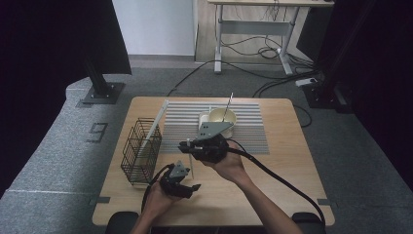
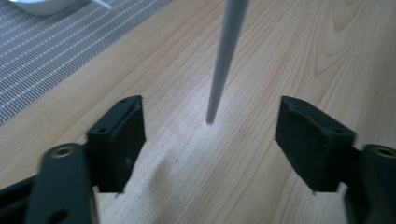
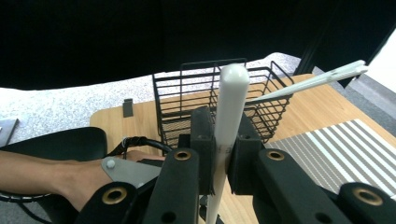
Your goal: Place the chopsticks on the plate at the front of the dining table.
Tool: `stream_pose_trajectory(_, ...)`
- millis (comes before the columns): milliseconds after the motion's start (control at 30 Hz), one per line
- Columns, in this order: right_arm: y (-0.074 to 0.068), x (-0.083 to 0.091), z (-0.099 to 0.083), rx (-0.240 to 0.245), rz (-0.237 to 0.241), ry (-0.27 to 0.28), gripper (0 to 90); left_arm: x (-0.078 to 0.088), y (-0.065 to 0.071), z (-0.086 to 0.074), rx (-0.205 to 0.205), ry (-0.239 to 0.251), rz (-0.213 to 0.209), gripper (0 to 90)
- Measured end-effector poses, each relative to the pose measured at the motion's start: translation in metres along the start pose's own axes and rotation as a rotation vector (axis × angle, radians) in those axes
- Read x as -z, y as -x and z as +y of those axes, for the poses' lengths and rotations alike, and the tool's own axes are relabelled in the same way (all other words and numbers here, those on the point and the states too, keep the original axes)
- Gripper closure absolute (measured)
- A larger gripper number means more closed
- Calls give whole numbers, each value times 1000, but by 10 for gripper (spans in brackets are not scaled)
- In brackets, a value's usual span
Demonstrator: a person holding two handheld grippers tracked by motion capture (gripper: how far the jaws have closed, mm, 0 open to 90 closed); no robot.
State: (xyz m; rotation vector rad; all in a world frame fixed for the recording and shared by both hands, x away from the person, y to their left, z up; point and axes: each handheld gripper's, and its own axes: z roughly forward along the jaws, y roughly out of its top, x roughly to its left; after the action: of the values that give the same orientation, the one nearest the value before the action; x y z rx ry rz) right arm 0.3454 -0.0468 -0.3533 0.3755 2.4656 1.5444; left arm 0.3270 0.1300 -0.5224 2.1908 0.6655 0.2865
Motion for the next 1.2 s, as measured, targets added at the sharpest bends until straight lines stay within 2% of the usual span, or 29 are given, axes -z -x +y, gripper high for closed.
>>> stream_pose_trajectory(67,-2,-1,-2,-2,8,2,829,2,1,0,-1,17,1,344)
stream_pose_trajectory(267,-6,-4,-5,-4,24,2,828,8,2,1,-11,72,0,471)
stream_pose_trajectory(467,-8,-5,-7,1,25,-2,828,13,2,2,-20,104,-1,621)
stream_pose_trajectory(567,-8,-5,-9,0,20,1,827,15,2,2,-25,118,-6,726)
stream_pose_trajectory(667,-8,-6,-10,3,17,-1,827,18,4,3,-45,132,6,835)
stream_pose_trajectory(933,-6,-1,-9,-2,6,13,818,22,6,4,-51,148,22,854)
stream_pose_trajectory(1000,-6,0,-9,1,-1,10,757,23,6,5,-48,146,24,855)
stream_pose_trajectory(1133,-7,-3,-11,19,-45,-11,549,23,7,5,-48,141,25,855)
stream_pose_trajectory(1167,-7,-3,-11,19,-45,-11,549,23,7,5,-48,141,25,855)
stream_pose_trajectory(1200,-8,-6,-13,21,-69,-21,463,23,7,5,-49,138,28,855)
